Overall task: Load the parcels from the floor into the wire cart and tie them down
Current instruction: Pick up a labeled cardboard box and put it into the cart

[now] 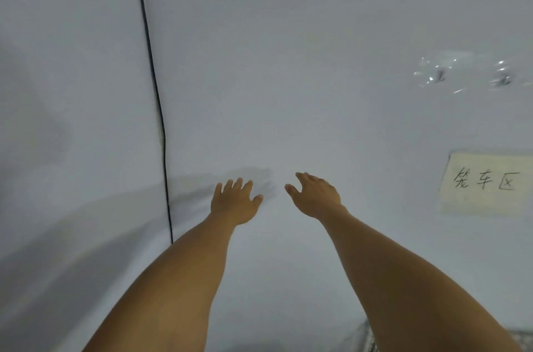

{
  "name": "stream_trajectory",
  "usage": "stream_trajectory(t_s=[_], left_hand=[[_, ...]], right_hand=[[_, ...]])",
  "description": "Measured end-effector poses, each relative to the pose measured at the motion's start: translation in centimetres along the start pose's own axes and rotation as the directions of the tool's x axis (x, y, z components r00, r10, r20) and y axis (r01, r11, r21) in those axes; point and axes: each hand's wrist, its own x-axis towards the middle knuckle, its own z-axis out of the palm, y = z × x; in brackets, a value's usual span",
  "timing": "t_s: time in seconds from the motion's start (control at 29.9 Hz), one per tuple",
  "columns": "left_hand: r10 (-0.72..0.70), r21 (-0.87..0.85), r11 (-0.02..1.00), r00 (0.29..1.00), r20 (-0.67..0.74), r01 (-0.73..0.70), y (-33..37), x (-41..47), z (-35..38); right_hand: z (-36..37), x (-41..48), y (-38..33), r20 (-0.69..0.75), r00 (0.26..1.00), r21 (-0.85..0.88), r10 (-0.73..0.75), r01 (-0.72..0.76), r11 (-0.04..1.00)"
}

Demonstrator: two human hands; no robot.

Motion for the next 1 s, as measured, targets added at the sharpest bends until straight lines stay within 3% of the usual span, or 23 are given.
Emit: stream_trajectory(t_s=[0.33,0.57,0.67,0.77,0.87,1.0], left_hand=[[-0.055,-0.004,0.998,0.944,0.325,0.059,-5.5,-1.2,25.4],[-0.092,-0.062,0.987,0.829,0.552,0.151,-8.3,-7.9,47.8],[-0.159,-0.093,0.958,0.768,0.62,0.273,-9.5,-11.8,56.8],[-0.296,-0.135,0.831,0.635,0.713,0.539,-11.2,-16.0,66.8],[-0.375,-0.191,0.576,0.464,0.802,0.795,-12.7,-20.7,76.4],[-0.366,-0.274,0.35,0.4,0.84,0.896,-13.0,-24.7,84.8]], right_hand=[[26.2,-1.3,3.7,0.339,0.94,0.014,0.047,-0.055,0.998],[47.7,-8.6,6.8,0.611,0.789,0.024,0.069,-0.106,0.994],[56.3,-11.9,7.8,0.675,0.732,0.05,0.093,-0.172,0.984],[64.9,-15.9,8.6,0.753,0.652,0.073,0.09,-0.218,0.973],[73.2,-19.8,9.6,0.808,0.565,0.057,0.167,-0.356,0.933],[83.4,-23.6,12.2,0.814,0.478,0.038,0.328,-0.609,0.793]])
